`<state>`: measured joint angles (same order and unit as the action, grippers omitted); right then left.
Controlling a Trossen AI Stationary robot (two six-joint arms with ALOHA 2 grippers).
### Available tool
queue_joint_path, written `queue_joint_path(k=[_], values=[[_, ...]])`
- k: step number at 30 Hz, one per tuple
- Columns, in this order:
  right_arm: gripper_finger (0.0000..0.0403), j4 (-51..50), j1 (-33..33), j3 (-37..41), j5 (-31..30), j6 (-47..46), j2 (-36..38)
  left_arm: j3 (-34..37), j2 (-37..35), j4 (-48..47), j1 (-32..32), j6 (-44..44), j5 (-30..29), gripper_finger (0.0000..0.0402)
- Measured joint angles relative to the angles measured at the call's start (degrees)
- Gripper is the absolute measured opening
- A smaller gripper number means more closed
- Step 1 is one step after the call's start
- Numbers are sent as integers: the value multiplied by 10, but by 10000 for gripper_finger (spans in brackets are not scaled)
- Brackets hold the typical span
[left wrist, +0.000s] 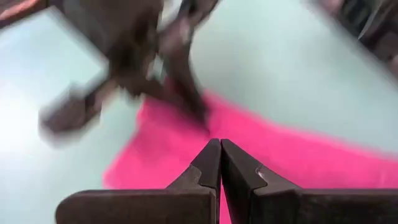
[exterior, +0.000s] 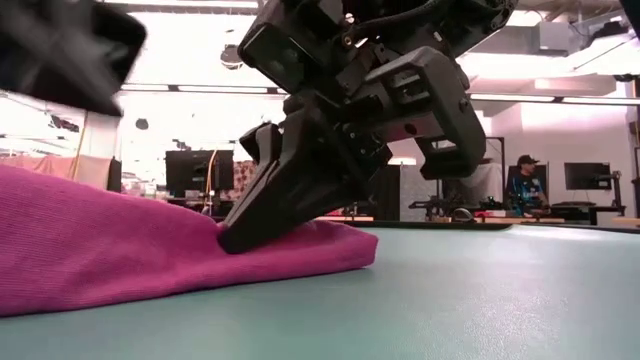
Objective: Roll towel
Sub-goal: Roll the pink towel
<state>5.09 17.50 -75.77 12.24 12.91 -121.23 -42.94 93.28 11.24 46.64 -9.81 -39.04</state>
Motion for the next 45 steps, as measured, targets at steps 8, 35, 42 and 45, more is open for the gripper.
queue_joint_path(k=[8,35,42,45], values=[[35,-3,1,0,-1,-20,0,-89,85,-43,84,-134,-155,0],[48,40,11,0,-5,-18,17,-199,249,-270,136,-451,-122,0],[103,33,21,0,-1,-18,60,-200,246,-340,141,-454,-112,0],[133,19,21,0,-8,-22,67,-201,246,-356,141,-463,-108,0]])
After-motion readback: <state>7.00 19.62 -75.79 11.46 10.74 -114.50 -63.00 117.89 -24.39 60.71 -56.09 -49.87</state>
